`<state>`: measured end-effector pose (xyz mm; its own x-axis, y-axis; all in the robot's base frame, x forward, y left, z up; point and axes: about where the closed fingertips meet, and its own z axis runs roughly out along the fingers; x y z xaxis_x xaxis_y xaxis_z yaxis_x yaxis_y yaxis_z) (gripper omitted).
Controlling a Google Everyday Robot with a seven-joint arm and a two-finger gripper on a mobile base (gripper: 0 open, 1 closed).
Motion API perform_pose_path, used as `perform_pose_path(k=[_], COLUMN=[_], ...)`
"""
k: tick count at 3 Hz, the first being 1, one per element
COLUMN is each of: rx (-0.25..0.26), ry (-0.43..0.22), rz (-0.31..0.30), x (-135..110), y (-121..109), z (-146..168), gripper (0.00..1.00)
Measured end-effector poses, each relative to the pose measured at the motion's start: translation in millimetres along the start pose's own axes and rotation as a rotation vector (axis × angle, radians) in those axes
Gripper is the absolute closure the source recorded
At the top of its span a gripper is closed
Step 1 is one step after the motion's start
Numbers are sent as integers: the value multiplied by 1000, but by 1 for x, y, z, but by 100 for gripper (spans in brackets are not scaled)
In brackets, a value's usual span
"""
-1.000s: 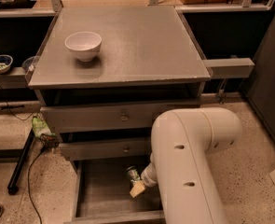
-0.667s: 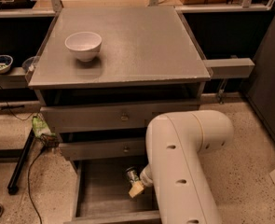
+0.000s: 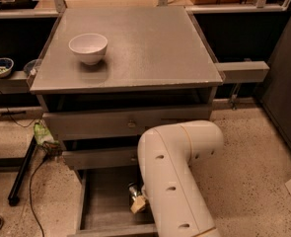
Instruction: Place green can into bottom drawer
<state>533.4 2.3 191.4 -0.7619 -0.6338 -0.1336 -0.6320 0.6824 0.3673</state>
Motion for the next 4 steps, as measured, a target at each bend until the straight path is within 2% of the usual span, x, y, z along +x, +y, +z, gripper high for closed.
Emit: perform_pose_path(k=[1,3,4], rx=[-10,-39,-47], ry=[6,103,120], rz=[7,100,118], x=[2,27,33], y=[0,-21,-24], z=[5,60,70], gripper=[100,100,100])
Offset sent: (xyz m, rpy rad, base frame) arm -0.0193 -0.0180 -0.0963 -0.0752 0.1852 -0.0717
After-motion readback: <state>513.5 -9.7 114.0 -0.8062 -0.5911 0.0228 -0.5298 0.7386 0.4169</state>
